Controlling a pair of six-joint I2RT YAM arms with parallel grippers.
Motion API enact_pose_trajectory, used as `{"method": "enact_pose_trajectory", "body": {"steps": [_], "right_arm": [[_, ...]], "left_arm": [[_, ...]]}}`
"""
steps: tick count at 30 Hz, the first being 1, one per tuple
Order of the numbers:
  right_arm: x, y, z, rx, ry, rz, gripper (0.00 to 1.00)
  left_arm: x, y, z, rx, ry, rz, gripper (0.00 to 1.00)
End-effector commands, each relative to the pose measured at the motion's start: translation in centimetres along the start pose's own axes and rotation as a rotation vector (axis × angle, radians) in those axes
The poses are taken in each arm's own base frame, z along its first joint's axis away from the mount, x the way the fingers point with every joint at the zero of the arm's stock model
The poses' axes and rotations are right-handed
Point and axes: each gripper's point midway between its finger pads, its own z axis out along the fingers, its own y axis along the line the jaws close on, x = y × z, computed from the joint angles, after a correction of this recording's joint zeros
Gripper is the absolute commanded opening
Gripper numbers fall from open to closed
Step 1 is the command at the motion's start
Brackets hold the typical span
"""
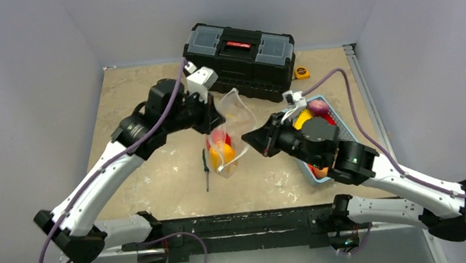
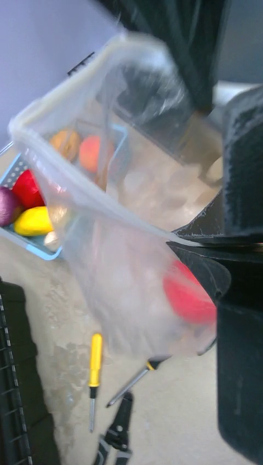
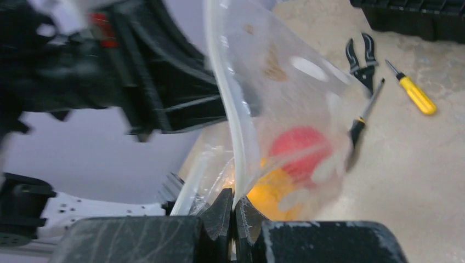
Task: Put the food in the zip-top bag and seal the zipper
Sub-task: Adjust the zipper food storage bag at the center of the board.
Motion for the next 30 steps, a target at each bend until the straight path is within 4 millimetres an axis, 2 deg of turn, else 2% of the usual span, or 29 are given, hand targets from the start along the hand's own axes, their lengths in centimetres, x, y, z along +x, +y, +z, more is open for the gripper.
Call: {"method": "enact_pose_trajectory", "body": {"steps": [1,3,4,6,7,9,11,13,15,18,20,23,26,28,30], "right_arm": [[1.0,-1.3,1.2,0.021,-0.009,0.047,0.00],[3.1,-2.6,2.1,0.046,0.035,0.050,0.00],[3.9,-3.3,2.4,0.072,0.053,0.046,0.00],[4.3,-4.4,2.5,0.126,0.070,0.031,0.00],[4.1,-4.5,2.3,0.145,0.075,0.023,0.00],[2.2,-3.7,1.8,0.144,0.042,0.004,0.00],[0.5,-2.0,0.9,0.099,0.020,-0.015,0.00],[-0.7,-0.9,0.0,0.056,-0.007,-0.012,0.00],[-1.0,-0.8,-0.4,0.027,-0.035,0.000,0.00],[0.7,-2.1,0.0,0.040,-0.028,0.032,0.00],[2.5,-3.0,0.8,0.056,0.009,0.061,0.00],[4.7,-2.6,2.1,0.026,0.086,0.072,0.00],[3.4,-2.9,2.1,0.085,0.074,0.028,0.00],[2.9,-2.5,2.0,0.073,0.067,0.025,0.00],[3.0,-1.9,2.0,0.038,0.069,0.027,0.00]], "left_arm": [[2.5,-0.2,2.3,0.062,0.084,-0.017,0.00],[2.5,-1.0,1.9,0.120,0.012,-0.015,0.00],[2.2,-0.7,1.7,0.097,-0.002,-0.013,0.00],[2.1,0.5,1.4,0.020,0.029,0.003,0.00],[2.0,0.5,1.1,0.015,0.048,0.021,0.00],[1.1,-0.8,-0.4,0.083,-0.034,0.058,0.00],[0.1,-2.1,-1.9,0.149,-0.163,0.082,0.00],[-0.6,-2.0,-2.7,0.147,-0.252,0.095,0.00],[0.3,-0.1,-1.7,0.048,-0.204,0.067,0.00],[1.6,3.2,0.1,-0.142,0.003,0.025,0.00],[2.2,2.9,1.0,-0.117,0.061,0.026,0.00],[1.6,1.0,0.8,-0.009,-0.038,0.017,0.00],[1.0,1.3,0.0,-0.024,-0.106,0.026,0.00],[1.5,2.3,0.5,-0.076,-0.064,0.018,0.00],[2.0,2.4,1.0,-0.083,0.000,0.013,0.00]]}}
